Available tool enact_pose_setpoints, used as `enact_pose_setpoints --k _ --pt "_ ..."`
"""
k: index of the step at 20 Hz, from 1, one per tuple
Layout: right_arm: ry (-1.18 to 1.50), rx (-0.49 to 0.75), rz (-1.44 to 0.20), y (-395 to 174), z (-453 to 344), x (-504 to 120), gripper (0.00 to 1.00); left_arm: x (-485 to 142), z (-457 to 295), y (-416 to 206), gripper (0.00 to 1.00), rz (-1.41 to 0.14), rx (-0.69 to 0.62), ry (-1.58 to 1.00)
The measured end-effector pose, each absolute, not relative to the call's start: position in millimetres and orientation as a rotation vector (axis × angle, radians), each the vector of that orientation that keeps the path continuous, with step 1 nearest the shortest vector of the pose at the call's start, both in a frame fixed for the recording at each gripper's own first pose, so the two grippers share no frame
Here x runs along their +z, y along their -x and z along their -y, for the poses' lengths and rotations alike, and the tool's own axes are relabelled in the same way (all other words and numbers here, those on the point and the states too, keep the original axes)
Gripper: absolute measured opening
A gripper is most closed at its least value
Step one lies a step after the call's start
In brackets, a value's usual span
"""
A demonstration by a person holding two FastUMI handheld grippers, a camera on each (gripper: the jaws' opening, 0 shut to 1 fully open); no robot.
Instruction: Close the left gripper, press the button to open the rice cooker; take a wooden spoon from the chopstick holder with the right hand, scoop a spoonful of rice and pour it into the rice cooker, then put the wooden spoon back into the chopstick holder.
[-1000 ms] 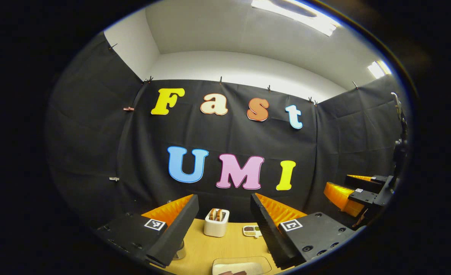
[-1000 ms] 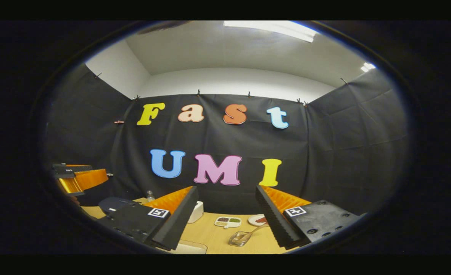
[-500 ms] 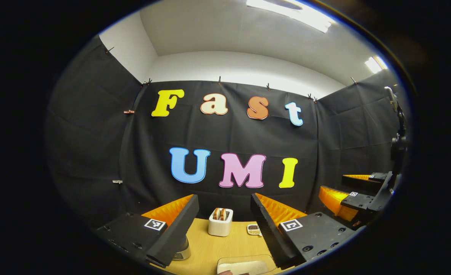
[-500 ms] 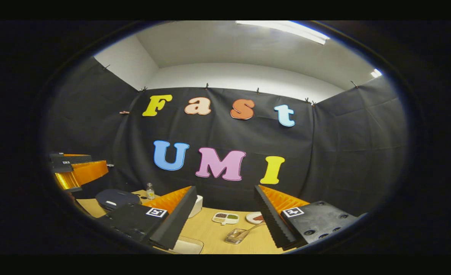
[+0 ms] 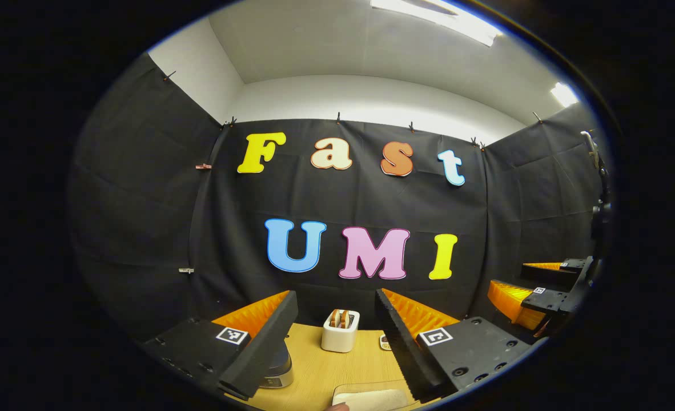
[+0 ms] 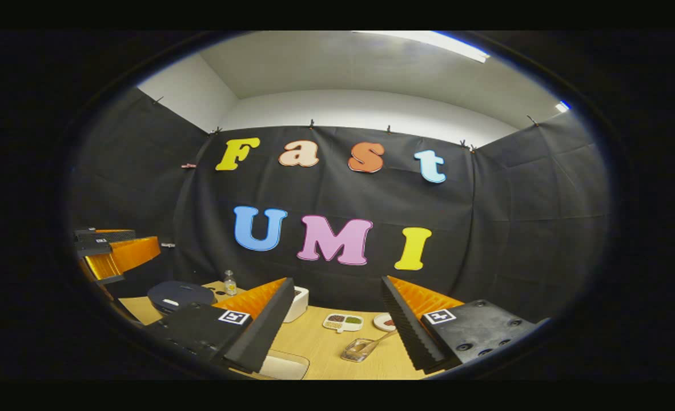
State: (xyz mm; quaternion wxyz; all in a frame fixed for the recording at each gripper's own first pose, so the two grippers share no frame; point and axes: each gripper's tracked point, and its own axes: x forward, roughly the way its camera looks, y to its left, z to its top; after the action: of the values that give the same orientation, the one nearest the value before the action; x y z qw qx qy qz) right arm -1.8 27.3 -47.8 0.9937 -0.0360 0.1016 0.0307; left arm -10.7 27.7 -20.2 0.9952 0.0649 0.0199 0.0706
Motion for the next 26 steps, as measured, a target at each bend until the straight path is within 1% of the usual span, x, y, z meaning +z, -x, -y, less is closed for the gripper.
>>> enact_pose_setpoints --k 21,26 --pt "0.083 0.074 -0.230 -9.4 -45.2 -58.5 0.95 -33.4 -59.2 4.6 0.93 -0.073 0.166 -0.131" --pt "0.084 0.069 -0.236 -13.2 -47.6 -61.5 0.95 -41.4 -71.6 1.4 0.88 -0.078 0.177 -0.132"
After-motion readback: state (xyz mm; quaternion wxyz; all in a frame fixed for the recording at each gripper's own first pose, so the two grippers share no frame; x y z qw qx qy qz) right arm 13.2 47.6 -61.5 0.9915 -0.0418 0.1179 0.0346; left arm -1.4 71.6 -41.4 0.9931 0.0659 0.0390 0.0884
